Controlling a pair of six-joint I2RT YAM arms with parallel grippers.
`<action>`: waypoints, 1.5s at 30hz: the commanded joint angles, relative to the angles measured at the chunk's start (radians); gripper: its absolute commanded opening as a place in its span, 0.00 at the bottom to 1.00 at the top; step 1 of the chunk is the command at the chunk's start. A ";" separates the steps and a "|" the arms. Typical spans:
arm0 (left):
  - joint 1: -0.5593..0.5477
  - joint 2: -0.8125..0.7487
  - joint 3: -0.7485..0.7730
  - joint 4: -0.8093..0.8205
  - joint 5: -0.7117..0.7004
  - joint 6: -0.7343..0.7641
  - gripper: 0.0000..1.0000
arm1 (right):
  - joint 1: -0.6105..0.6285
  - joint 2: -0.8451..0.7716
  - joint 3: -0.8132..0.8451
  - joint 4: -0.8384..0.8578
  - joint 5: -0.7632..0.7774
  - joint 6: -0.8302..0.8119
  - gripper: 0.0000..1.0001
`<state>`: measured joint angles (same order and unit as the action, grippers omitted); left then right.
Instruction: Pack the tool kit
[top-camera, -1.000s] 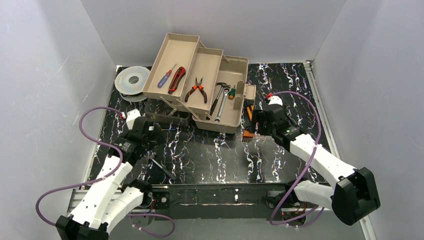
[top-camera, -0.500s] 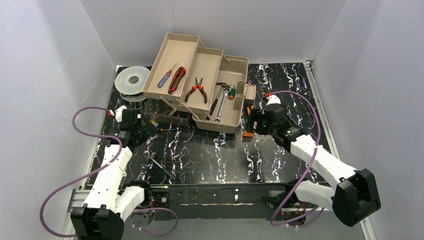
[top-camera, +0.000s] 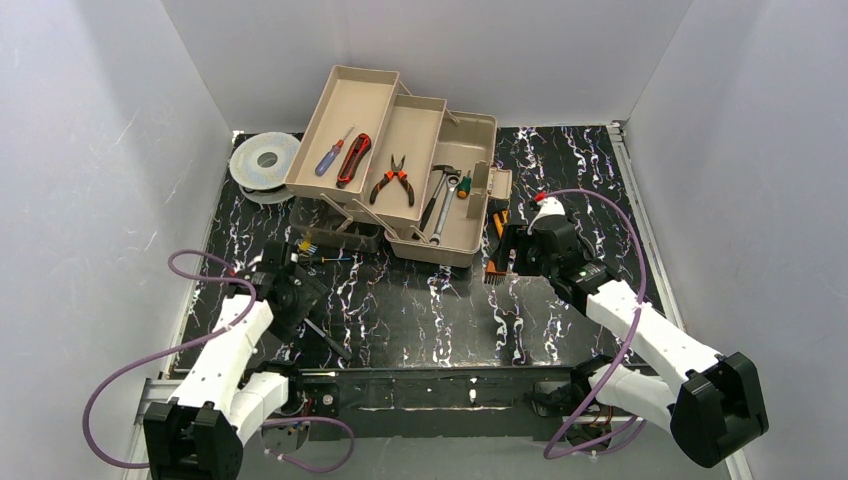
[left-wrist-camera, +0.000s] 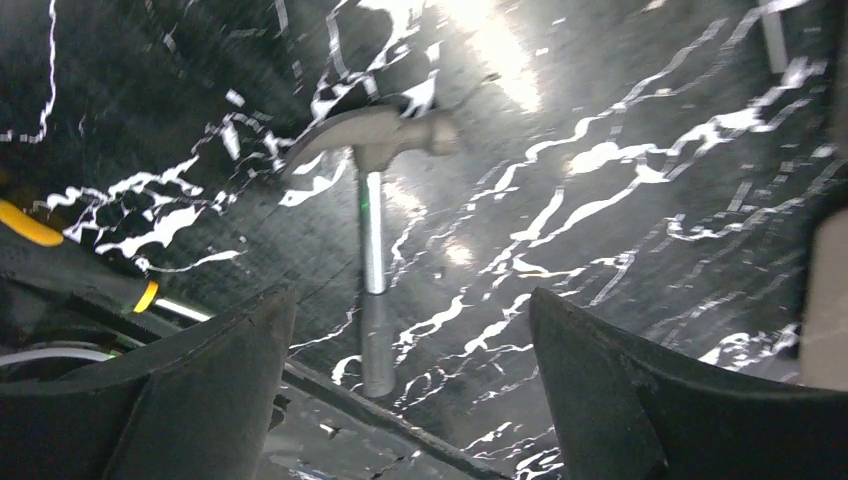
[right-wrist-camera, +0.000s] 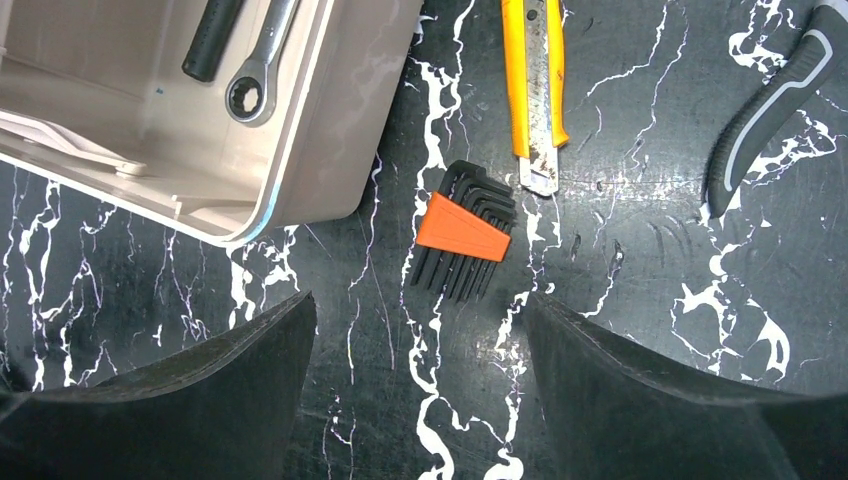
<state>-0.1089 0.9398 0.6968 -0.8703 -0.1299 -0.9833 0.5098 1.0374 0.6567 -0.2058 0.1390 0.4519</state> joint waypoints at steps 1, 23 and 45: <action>-0.028 -0.035 -0.094 -0.052 -0.024 -0.168 0.84 | -0.005 -0.030 -0.003 0.033 0.010 0.018 0.84; -0.130 0.180 -0.225 0.209 -0.073 -0.265 0.07 | -0.005 -0.127 -0.035 0.033 0.111 0.011 0.84; -0.139 0.082 0.497 0.416 0.089 0.502 0.00 | -0.005 -0.127 -0.033 0.038 0.061 -0.005 0.82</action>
<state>-0.2401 0.8959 1.0954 -0.6411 -0.2123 -0.6456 0.5098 0.9226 0.6239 -0.2066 0.2214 0.4637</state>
